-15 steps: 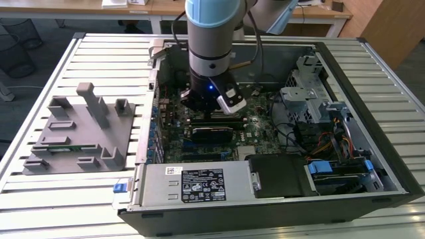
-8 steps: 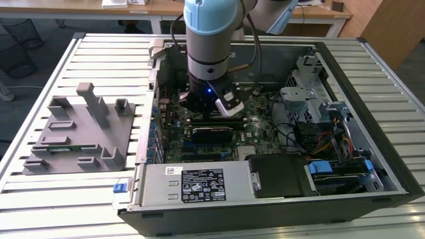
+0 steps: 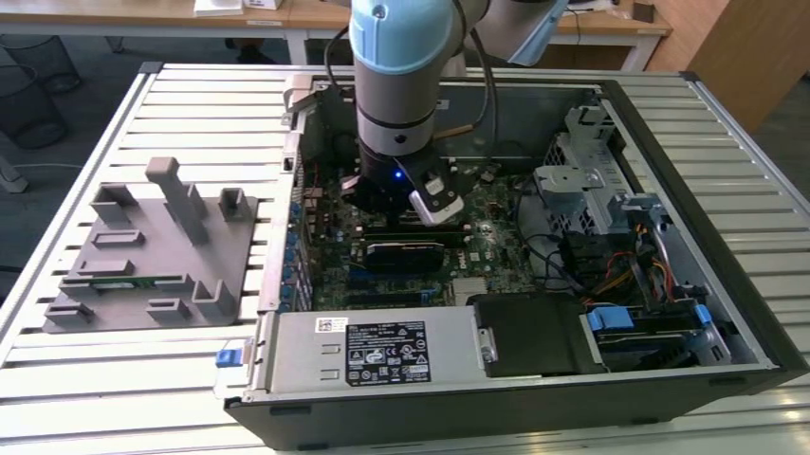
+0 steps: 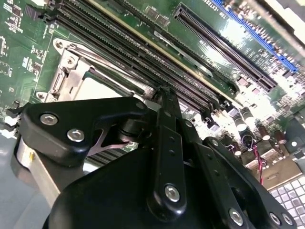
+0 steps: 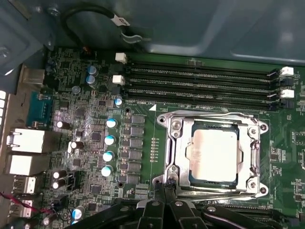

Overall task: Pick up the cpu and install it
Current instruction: 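Install the second cpu locking lever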

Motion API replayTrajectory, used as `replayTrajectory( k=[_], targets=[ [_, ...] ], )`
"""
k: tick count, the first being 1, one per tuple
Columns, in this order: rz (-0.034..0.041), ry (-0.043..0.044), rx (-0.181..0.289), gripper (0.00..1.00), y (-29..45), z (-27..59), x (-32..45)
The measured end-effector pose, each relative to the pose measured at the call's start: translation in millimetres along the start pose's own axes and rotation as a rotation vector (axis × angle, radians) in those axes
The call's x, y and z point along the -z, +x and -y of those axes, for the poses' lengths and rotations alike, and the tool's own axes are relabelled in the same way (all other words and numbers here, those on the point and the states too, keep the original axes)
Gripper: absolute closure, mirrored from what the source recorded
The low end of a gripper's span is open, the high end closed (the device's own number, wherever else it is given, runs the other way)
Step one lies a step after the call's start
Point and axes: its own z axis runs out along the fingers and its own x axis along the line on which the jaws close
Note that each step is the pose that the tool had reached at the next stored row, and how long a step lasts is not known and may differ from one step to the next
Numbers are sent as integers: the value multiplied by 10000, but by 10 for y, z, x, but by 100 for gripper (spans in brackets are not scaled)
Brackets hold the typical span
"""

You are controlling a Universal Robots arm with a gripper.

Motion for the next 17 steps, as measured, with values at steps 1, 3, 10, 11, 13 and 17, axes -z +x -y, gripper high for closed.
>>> replayTrajectory(
  k=[1, 3, 10, 11, 13, 17],
  targets=[
    [0, -2, -1, 89, 0, -1, 5],
    [1, -2, -1, 89, 0, -3, 24],
    [14, -242, -3, 89, 3, 53, 47],
    [18, -300, -4, 89, 4, 70, 49],
    [23, -392, -4, 89, 6, 100, 54],
    [28, -480, -4, 89, 8, 144, 60]
  ],
)
